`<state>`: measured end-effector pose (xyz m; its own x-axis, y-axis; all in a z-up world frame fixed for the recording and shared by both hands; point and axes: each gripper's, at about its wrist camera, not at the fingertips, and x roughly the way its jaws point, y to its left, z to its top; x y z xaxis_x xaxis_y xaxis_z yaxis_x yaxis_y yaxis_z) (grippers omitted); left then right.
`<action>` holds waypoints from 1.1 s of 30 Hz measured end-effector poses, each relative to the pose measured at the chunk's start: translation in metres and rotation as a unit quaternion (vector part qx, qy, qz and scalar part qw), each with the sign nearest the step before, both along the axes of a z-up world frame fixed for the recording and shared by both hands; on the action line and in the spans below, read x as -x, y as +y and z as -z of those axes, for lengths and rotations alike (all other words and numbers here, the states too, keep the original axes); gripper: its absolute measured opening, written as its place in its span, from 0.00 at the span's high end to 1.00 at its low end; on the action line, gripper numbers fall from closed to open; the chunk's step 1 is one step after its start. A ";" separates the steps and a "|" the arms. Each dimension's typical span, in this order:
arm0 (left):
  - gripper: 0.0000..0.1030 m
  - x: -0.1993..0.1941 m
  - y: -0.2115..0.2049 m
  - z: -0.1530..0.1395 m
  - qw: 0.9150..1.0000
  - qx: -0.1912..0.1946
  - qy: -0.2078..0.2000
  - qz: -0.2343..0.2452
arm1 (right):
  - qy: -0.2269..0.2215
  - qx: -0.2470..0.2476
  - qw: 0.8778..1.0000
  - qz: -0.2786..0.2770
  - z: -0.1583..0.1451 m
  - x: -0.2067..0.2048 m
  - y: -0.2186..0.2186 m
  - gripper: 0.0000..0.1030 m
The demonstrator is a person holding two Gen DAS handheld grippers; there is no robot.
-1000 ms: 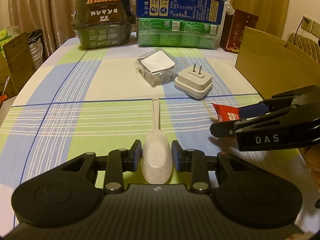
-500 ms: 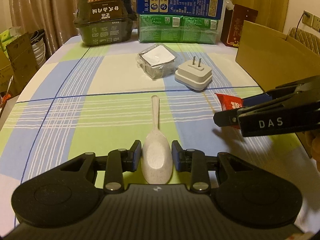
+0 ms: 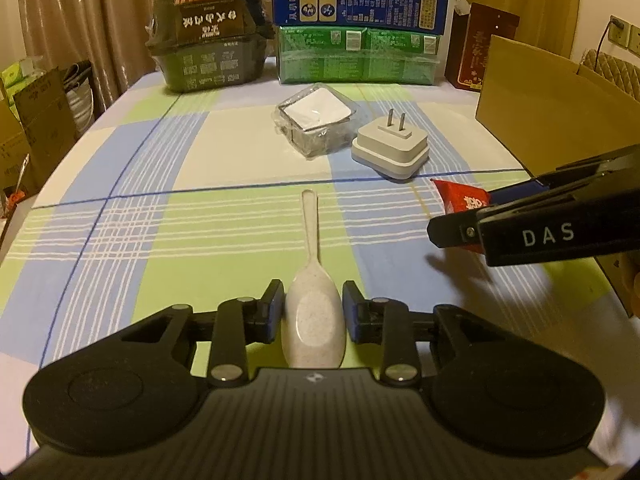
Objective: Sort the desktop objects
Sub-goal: 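Tighten the left tool on the spoon handle while the right tool holds the candy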
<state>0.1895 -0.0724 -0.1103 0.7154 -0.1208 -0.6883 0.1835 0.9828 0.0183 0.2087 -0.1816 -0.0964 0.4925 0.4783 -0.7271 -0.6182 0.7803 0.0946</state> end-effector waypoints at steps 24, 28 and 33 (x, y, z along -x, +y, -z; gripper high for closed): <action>0.74 -0.026 -0.004 0.001 1.000 0.020 -0.005 0.004 | 0.003 -0.004 1.000 0.008 -0.001 -0.004 0.001 0.49; 0.89 -0.033 -0.004 0.004 1.000 0.018 0.003 0.004 | 0.003 -0.005 1.000 0.008 -0.001 -0.004 0.001 0.49; 0.96 -0.030 -0.005 0.000 1.000 0.013 0.000 0.003 | 0.002 -0.009 1.000 0.010 -0.002 -0.006 0.002 0.49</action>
<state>0.2192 -0.0769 -0.1108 0.7144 -0.1432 -0.6849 0.1896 0.9818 -0.0075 0.2144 -0.1796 -0.0943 0.4996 0.4819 -0.7198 -0.6021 0.7906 0.1113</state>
